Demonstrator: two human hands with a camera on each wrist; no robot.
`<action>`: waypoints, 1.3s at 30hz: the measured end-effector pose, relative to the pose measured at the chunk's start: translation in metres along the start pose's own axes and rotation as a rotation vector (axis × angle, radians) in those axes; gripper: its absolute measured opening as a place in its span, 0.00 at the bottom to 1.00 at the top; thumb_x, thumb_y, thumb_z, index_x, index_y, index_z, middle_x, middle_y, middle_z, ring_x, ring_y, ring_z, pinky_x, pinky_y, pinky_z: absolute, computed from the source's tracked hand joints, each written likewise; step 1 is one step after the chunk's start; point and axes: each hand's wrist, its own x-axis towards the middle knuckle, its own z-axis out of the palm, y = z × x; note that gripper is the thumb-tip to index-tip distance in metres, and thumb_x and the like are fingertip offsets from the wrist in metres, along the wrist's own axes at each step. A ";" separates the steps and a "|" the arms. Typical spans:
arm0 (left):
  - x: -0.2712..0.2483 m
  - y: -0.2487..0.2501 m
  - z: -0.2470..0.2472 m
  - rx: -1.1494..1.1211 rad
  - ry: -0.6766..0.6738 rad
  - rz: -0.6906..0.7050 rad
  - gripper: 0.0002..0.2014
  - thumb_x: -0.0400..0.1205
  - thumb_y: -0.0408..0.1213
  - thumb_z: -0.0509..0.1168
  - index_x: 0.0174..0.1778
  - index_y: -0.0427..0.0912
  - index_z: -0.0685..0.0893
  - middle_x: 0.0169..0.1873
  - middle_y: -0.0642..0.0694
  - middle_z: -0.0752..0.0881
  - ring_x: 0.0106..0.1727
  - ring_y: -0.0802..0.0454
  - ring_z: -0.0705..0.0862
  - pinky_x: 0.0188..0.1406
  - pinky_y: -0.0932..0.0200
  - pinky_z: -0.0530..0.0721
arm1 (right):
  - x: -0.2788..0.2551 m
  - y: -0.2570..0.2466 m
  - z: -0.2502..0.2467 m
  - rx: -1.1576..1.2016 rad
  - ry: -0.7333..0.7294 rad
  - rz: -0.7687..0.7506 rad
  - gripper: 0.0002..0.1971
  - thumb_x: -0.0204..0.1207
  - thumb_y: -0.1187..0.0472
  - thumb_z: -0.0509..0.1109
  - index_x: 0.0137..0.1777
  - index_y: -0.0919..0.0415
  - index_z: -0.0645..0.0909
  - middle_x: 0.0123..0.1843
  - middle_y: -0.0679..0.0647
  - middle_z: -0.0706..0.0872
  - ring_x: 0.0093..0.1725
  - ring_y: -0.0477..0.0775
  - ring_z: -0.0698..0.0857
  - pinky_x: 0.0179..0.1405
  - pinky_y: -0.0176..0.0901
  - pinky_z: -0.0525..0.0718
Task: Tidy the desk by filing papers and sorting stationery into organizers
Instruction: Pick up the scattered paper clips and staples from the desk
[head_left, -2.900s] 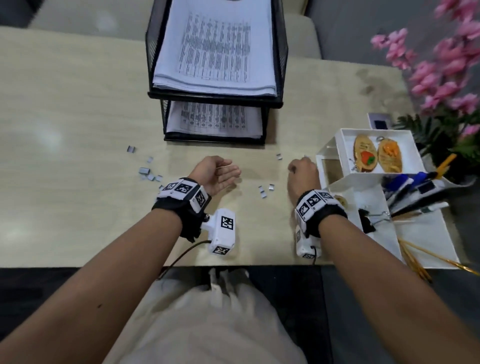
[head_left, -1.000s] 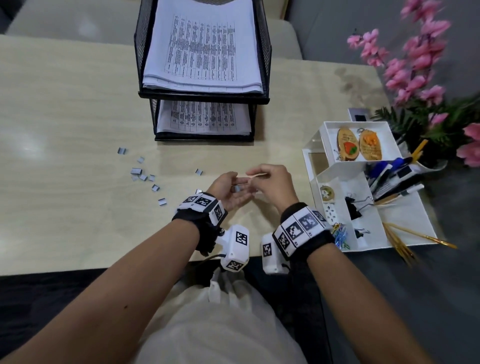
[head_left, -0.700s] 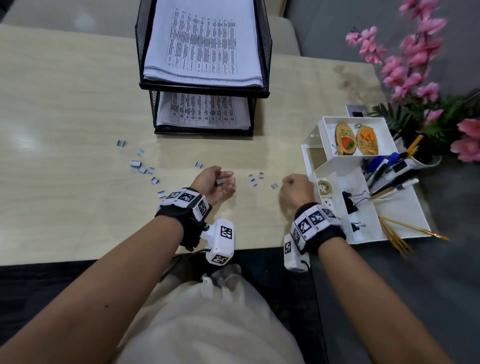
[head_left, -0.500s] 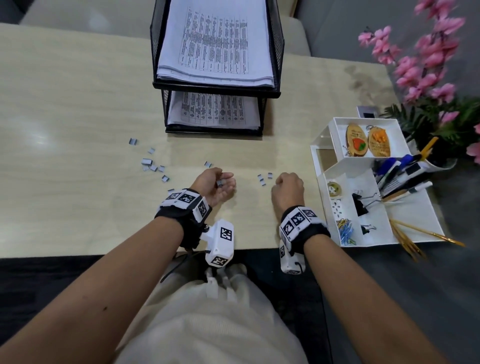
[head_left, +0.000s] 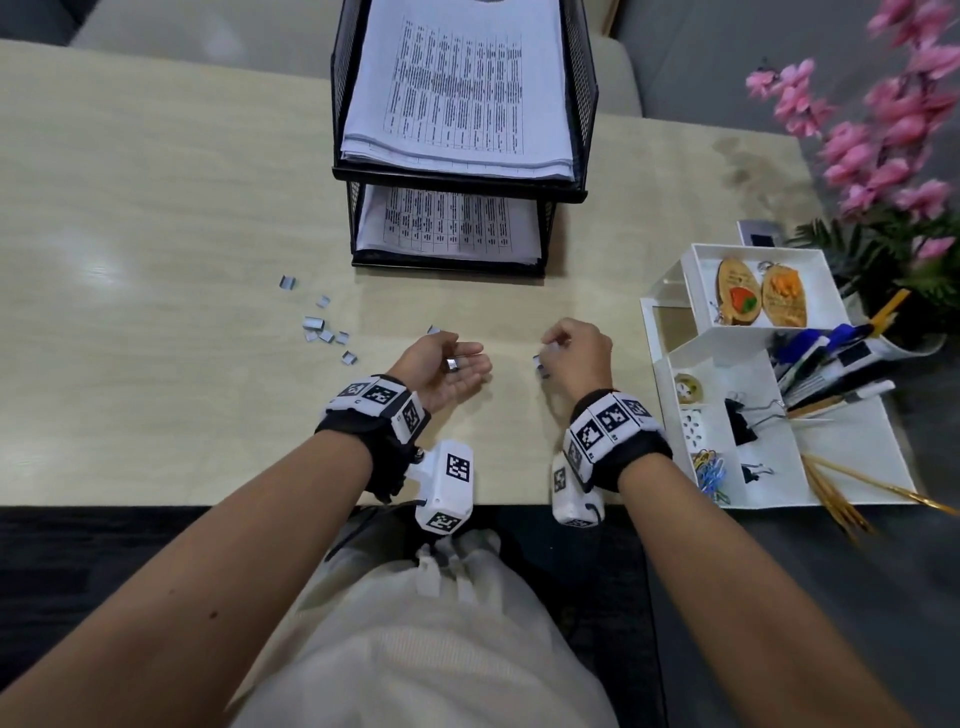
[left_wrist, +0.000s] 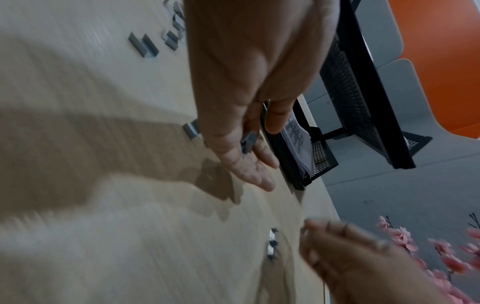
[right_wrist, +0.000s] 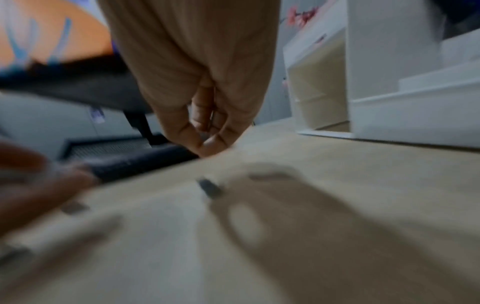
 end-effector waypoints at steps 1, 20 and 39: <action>0.000 -0.001 0.002 0.002 -0.006 -0.006 0.19 0.87 0.40 0.48 0.38 0.36 0.79 0.20 0.44 0.88 0.27 0.53 0.88 0.28 0.66 0.86 | -0.005 -0.012 0.001 0.070 -0.028 -0.037 0.11 0.69 0.79 0.64 0.45 0.70 0.85 0.41 0.58 0.82 0.37 0.51 0.79 0.26 0.21 0.74; -0.009 0.027 -0.027 -0.112 0.038 0.064 0.15 0.87 0.33 0.50 0.34 0.41 0.72 0.10 0.51 0.76 0.11 0.59 0.77 0.14 0.74 0.74 | -0.018 0.004 0.028 -0.413 -0.153 -0.162 0.13 0.71 0.80 0.56 0.44 0.75 0.83 0.51 0.66 0.82 0.51 0.64 0.81 0.50 0.51 0.80; -0.016 0.048 -0.079 -0.294 -0.021 0.055 0.20 0.87 0.37 0.50 0.35 0.32 0.78 0.19 0.39 0.87 0.22 0.47 0.89 0.26 0.62 0.87 | -0.023 -0.026 0.040 -0.155 0.101 0.231 0.18 0.78 0.71 0.58 0.66 0.65 0.78 0.70 0.63 0.76 0.70 0.65 0.71 0.66 0.47 0.72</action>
